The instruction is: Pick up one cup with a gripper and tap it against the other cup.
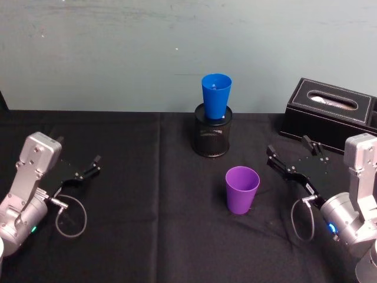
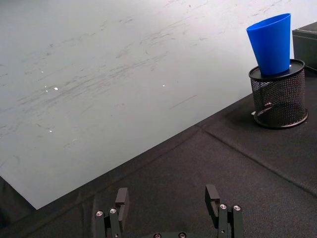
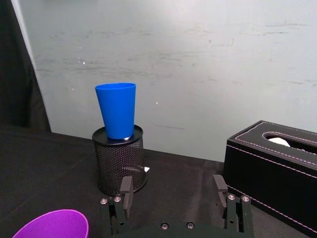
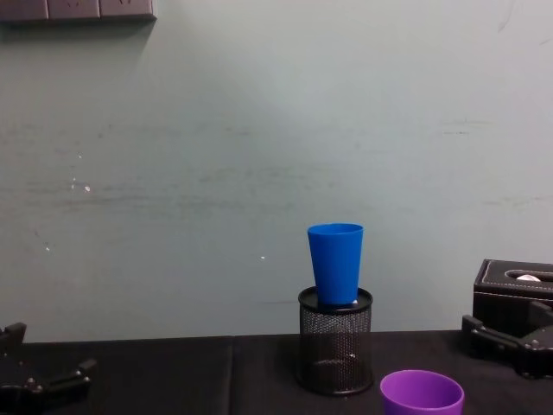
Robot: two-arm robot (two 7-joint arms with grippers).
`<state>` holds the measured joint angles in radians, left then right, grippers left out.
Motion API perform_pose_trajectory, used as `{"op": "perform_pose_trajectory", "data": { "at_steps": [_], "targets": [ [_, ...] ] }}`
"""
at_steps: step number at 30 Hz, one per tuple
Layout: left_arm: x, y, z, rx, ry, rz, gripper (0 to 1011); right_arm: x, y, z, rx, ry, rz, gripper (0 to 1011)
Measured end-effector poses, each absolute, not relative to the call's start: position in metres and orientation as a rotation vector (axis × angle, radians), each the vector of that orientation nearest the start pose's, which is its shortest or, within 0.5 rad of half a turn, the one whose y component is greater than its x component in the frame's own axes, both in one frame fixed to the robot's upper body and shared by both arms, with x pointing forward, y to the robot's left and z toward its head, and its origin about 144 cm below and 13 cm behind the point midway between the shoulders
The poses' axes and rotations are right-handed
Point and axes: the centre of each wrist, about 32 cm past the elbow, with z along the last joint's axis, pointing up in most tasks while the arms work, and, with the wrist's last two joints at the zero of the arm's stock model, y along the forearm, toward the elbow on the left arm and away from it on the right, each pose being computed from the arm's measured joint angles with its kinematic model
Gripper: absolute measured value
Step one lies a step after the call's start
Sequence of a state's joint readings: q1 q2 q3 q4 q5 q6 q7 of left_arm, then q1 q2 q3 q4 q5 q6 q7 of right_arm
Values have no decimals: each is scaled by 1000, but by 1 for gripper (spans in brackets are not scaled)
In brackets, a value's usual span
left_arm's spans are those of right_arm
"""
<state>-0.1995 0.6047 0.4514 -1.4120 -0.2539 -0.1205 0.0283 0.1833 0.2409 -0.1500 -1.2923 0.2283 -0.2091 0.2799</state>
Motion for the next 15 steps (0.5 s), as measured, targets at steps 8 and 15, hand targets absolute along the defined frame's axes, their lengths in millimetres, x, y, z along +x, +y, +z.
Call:
{"op": "perform_pose_trajectory", "data": {
  "at_steps": [8, 15],
  "targets": [
    [489, 310, 1140, 304, -285, 1248, 1012, 509, -274, 1115, 10, -93, -1208, 1003],
    [489, 310, 1140, 304, -285, 1248, 1011, 511, -272, 1110, -10, -90, -1208, 1003]
  ]
}}
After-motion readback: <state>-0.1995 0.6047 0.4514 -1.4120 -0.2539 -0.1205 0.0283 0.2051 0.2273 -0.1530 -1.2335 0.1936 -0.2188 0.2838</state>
